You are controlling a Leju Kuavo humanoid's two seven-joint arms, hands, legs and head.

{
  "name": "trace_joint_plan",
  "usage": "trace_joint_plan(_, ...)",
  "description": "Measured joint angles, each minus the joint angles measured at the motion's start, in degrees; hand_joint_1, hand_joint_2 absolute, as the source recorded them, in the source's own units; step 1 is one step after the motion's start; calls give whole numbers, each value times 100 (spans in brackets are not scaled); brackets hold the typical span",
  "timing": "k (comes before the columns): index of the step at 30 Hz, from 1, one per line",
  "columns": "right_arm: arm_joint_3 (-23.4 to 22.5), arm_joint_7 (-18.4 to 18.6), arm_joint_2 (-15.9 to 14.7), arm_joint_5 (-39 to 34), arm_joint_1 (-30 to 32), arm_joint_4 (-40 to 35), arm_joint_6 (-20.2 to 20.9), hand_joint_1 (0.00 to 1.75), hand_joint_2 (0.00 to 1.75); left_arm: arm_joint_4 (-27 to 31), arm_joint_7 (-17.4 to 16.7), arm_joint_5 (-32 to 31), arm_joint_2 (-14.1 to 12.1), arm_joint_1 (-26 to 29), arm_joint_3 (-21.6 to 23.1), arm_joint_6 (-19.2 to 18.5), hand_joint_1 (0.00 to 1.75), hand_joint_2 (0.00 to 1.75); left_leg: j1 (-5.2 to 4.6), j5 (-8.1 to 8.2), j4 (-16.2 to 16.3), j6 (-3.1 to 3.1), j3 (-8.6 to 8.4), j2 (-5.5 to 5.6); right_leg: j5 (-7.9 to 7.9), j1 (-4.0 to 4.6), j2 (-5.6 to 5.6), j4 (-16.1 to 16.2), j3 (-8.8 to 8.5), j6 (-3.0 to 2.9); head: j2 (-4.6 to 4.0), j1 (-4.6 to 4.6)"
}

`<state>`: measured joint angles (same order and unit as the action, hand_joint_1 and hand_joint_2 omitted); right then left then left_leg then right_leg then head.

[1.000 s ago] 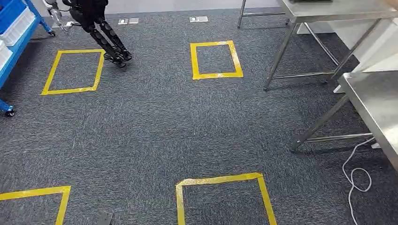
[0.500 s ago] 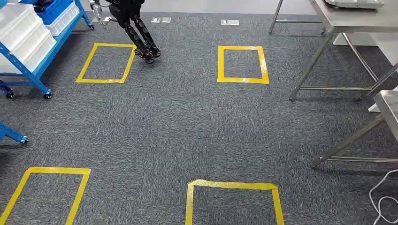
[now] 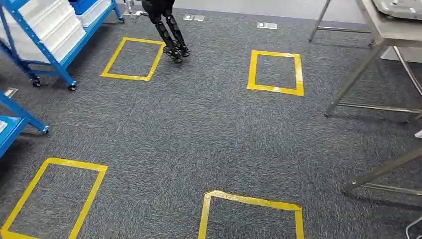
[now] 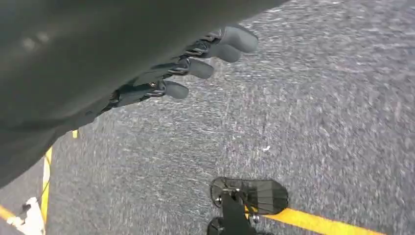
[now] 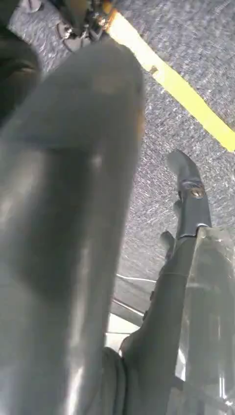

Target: Take the parts from the cabinet and place them on the table.

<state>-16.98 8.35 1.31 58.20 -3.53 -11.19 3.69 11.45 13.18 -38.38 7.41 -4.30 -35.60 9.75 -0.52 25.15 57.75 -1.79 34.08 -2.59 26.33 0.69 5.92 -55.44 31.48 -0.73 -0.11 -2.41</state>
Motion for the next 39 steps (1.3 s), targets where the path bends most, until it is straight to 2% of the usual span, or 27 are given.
trace_joint_plan(1, 0, 2, -4, 18, -5, 0, 4, 0, 0, 0, -11, -7, 4, -3, 0, 0, 0, 0, 105, -57, -138, -64, -81, 57, 84, 33, -60, -23, 80, 21, 0, 13)
trace_joint_plan(2, 0, 0, -11, 31, 1, 2, 7, 0, 0, 0, -15, -15, 22, -9, 0, 4, 0, 0, 79, -91, -190, -79, -103, 117, 155, -28, -329, -183, 113, 30, 0, 24)
trace_joint_plan(3, 0, 0, -2, 37, 15, 2, 9, 0, 0, 0, -20, -24, 22, -30, 0, 0, 0, 0, 102, -114, -191, -114, -90, 166, 312, -42, -496, -553, 285, 3, 0, 22)
trace_joint_plan(5, 2, 2, 2, 44, 34, 2, 15, 0, 0, 0, -20, -31, 17, -53, 0, 9, 0, 0, 110, -129, -192, -120, -59, 310, 667, -108, -577, -1560, 792, -2, 0, 50)
trace_joint_plan(6, 0, 4, -2, 44, 45, 4, 20, 0, 0, 0, -20, -31, 22, -49, 0, 9, 0, 0, 110, -137, -191, -107, -61, 393, 733, -150, -577, -1902, 961, 44, 0, 48)
trace_joint_plan(7, 0, 4, -2, 48, 53, 4, 20, 0, 0, 0, -26, -31, 24, -48, 0, 9, 0, 0, 114, -144, -191, -96, -65, 464, 690, -190, -577, -1903, 973, 102, 0, 50)
trace_joint_plan(9, 2, 4, -2, 59, 41, 4, 20, 0, 0, 0, -26, -31, 24, -54, 0, 9, 0, 0, 157, -154, -178, -50, -72, 621, 352, -283, -586, -1138, 595, 278, 0, 48)
trace_joint_plan(10, 0, 4, 0, 61, 28, 2, 20, 0, 0, 0, -26, -31, 24, -56, 0, 11, 0, 0, 184, -147, -158, 4, -73, 693, 162, -362, -651, -597, 314, 368, 0, 53)
trace_joint_plan(11, 0, 2, 13, 77, 23, 4, 20, 0, 0, 0, -26, -44, 13, -58, 0, 11, 0, 0, 191, -133, -121, 74, -50, 756, 80, -453, -884, -165, 87, 437, 0, 63)
trace_joint_plan(12, 0, 2, 40, 87, 22, 4, 22, 0, 0, 2, -26, -50, 7, -65, 0, 15, 0, 0, 176, -110, -41, 141, 10, 821, 53, -383, -925, -101, 35, 383, 0, 71)
trace_joint_plan(15, 0, 2, 39, 101, -19, 7, 24, 0, 0, 0, -24, -57, 7, -21, 0, 44, 0, 0, 249, -158, -68, 209, 27, 921, 42, -313, -797, -160, 43, 316, 0, 42)
trace_joint_plan(16, 0, 2, 39, 105, -12, 7, 24, 0, 0, -2, -26, -57, 9, 0, 0, 48, 0, 0, 296, -124, -49, 241, 36, 933, 26, -343, -735, -145, 43, 248, 0, 41)
trace_joint_plan(18, 0, 2, 44, 114, -10, 7, 24, 0, 0, -4, -28, -63, 22, 0, 0, 52, 0, 0, 262, 249, 450, 235, 238, 430, -5, -280, -653, -123, 38, 142, 0, 18)
trace_joint_plan(20, 0, 2, 55, 129, 9, 7, 33, 0, 0, -4, -28, -63, 20, -13, 0, 68, 0, 0, 254, 735, 1409, 227, 643, 304, -8, -192, -526, -122, 66, 118, 0, 13)
trace_joint_plan(22, 0, 2, 59, 147, 23, 7, 52, 0, 0, -4, -35, -63, 20, 6, 0, 87, 0, 0, 229, 859, 1858, 170, 783, 284, -3, -120, -396, -124, 69, 111, 0, 15)
trace_joint_plan(23, 2, 2, 61, 160, 21, 7, 57, 0, 0, -4, -37, -66, 20, 13, 0, 92, 0, 0, 193, 719, 1648, 102, 650, 282, -2, -89, -334, -124, 66, 110, 0, 20)
trace_joint_plan(25, 2, -2, 74, 186, 3, 7, 59, 0, 0, -4, -44, -74, 20, 9, 0, 101, 0, 0, 44, 261, 674, -76, 86, 183, 10, -57, -233, -123, 39, 95, 0, 18)
trace_joint_plan(26, 7, -4, 90, 199, -1, 7, 59, 0, 0, -2, -46, -79, 13, 4, 0, 103, 0, 0, -82, 120, 191, -208, -178, -75, 12, -61, -187, -103, 27, 92, 0, 20)
trace_joint_plan(27, 11, -7, 158, 201, 25, 15, 61, 0, 0, -2, -57, -94, -33, -8, 0, 103, 0, 0, -155, 201, 79, -291, -239, -363, 10, -38, -124, -94, 31, 97, 0, 40)
trace_joint_plan(30, 13, -9, 181, 223, 0, 15, 63, 0, 0, -2, -96, -111, -42, -19, 0, 105, 0, 0, -217, 153, -31, -336, -228, -174, 5, -53, 112, -47, 14, 103, 0, -11)
trace_joint_plan(31, 15, -9, 188, 232, -12, 15, 61, 0, 0, -2, -111, -111, -42, -7, 0, 105, 0, 0, -208, 75, -181, -406, -278, -87, -16, 6, 185, 13, -61, 135, 0, -17)
trace_joint_plan(32, 15, -9, 173, 241, -11, 13, 59, 0, 0, -4, -118, -111, -26, 3, 0, 103, 0, 0, -99, -27, -325, -360, -399, -30, 59, -9, -44, -68, 29, 129, 0, -6)
trace_joint_plan(33, 15, -9, 155, 245, -2, 15, 57, 0, 0, -4, -122, -116, -17, -6, -2, 105, 0, 0, -70, -73, -381, -379, -398, 56, 178, -34, -361, -294, 112, 121, 0, 2)
trace_joint_plan(34, 15, -9, 151, 245, 14, 15, 57, 0, 0, -4, -120, -116, -13, -22, -2, 103, 0, 0, -59, -95, -384, -375, -368, 122, 358, -53, -508, -692, 298, 101, 0, 26)
trace_joint_plan(36, 15, -9, 127, 245, 25, 15, 57, 0, 0, -4, -125, -116, 18, -24, -2, 96, 0, 0, -30, -114, -375, -346, -335, 299, 682, -136, -572, -1600, 740, 134, 0, 50)
trace_joint_plan(37, 15, -9, 107, 247, 34, 15, 57, 0, 0, -7, -129, -116, 26, -14, -2, 94, 0, 0, -18, -121, -372, -331, -334, 373, 706, -174, -573, -1779, 822, 192, 0, 46)
trace_joint_plan(39, 15, -9, 87, 249, 30, 17, 57, 0, 0, -9, -131, -116, 39, -5, -2, 94, 0, 0, 44, -120, -356, -246, -339, 532, 449, -259, -573, -1309, 580, 380, 0, 48)
